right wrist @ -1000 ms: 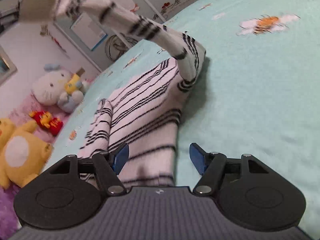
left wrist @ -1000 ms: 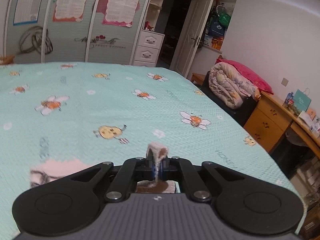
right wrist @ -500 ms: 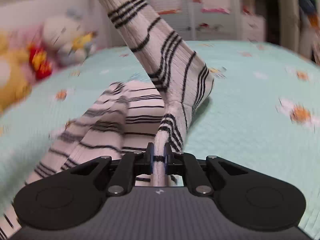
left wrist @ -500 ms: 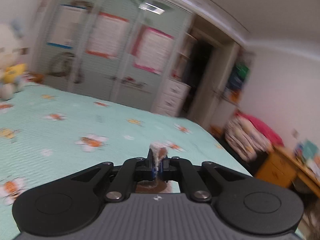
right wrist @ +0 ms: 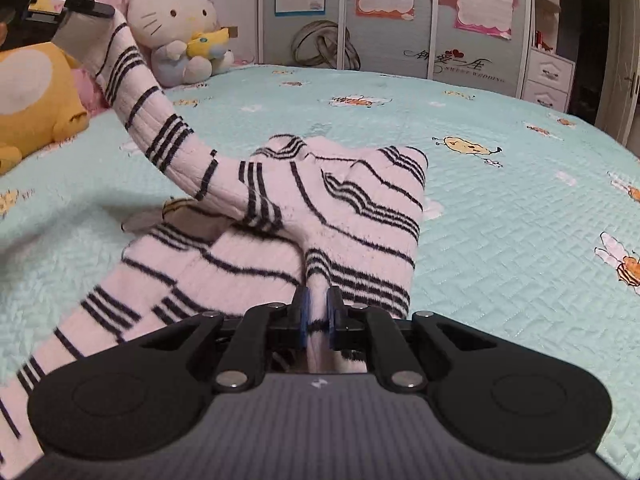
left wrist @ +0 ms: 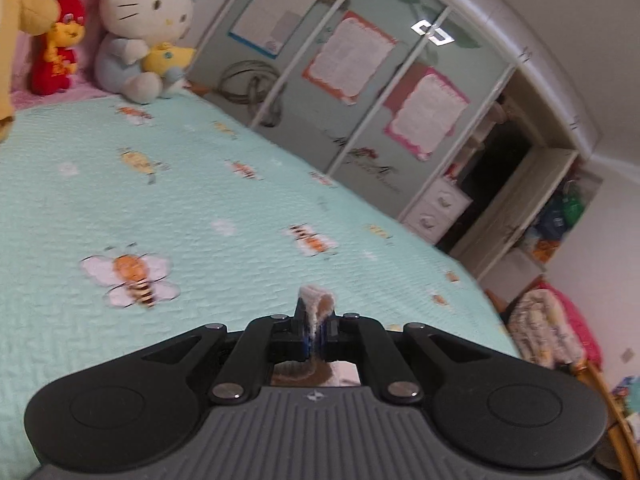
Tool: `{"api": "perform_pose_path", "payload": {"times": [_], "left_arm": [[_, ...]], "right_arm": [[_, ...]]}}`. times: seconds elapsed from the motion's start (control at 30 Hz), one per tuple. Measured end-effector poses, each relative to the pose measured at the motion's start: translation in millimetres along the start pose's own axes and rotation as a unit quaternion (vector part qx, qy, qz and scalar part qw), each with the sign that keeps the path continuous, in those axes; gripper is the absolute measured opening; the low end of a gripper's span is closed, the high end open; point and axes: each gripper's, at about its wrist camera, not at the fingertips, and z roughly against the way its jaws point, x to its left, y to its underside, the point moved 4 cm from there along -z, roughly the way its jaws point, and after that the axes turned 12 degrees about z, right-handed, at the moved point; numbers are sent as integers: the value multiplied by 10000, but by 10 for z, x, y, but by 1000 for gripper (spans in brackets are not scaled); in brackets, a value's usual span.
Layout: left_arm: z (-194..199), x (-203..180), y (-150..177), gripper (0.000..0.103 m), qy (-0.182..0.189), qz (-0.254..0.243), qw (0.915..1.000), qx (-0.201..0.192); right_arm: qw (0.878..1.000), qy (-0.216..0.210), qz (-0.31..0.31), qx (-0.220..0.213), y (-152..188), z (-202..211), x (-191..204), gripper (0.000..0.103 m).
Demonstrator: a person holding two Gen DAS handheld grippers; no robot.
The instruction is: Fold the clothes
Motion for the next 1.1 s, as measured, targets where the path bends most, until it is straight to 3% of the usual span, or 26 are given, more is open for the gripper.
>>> {"api": "perform_pose_path", "payload": {"times": [0.13, 0.23, 0.37, 0.47, 0.57, 0.6, 0.63, 0.67, 0.77, 0.83, 0.93, 1.07, 1.1], "left_arm": [[55, -425, -143, 3, 473, -295, 9984, -47], [107, -797, -257, 3, 810, -608, 9947, -160], [235, -770, -218, 3, 673, -774, 9940, -388], [197, -355, -39, 3, 262, -605, 9973, -322], [69, 162, 180, 3, -283, -193, 9991, -235], [20, 338, 272, 3, -453, -53, 9986, -262], [-40, 535, 380, 3, -645, 106, 9974, -319], [-87, 720, 481, 3, -857, 258, 9952, -391], [-260, 1166, 757, 3, -1340, 627, 9872, -587], [-328, 1395, 962, 3, -1550, 650, 9832, -717], [-452, 1689, 1278, 4, -1796, 564, 9783, -870], [-465, 1725, 1374, 6, -1528, 303, 9808, -1173], [-495, 1752, 1378, 5, -1544, 300, 9810, -1139]], "right_arm": [[9943, -429, -957, -208, -93, 85, -184, 5], [9894, -606, -1272, -354, -165, 143, -257, 4], [9822, -1012, -1520, -445, -156, 155, -249, 5], [9609, -1895, -2002, -274, -6, 78, -274, 11], [9155, -3135, -2487, -423, 102, 68, -367, 20], [9034, -3345, -2618, -579, 103, 85, -445, 25], [8999, -3370, -2676, -707, 82, 91, -538, 26], [9045, -3217, -2673, -832, 41, 84, -652, 26], [9301, -2401, -2595, -996, -138, -130, -1014, 27], [9379, -2026, -2638, -987, -262, -417, -1203, 28], [9301, -2098, -2878, -902, -448, -971, -1357, 28], [9160, -2301, -3257, -431, -518, -1758, -1451, 28], [9219, -2124, -3221, -368, -477, -1887, -1465, 19]]}}
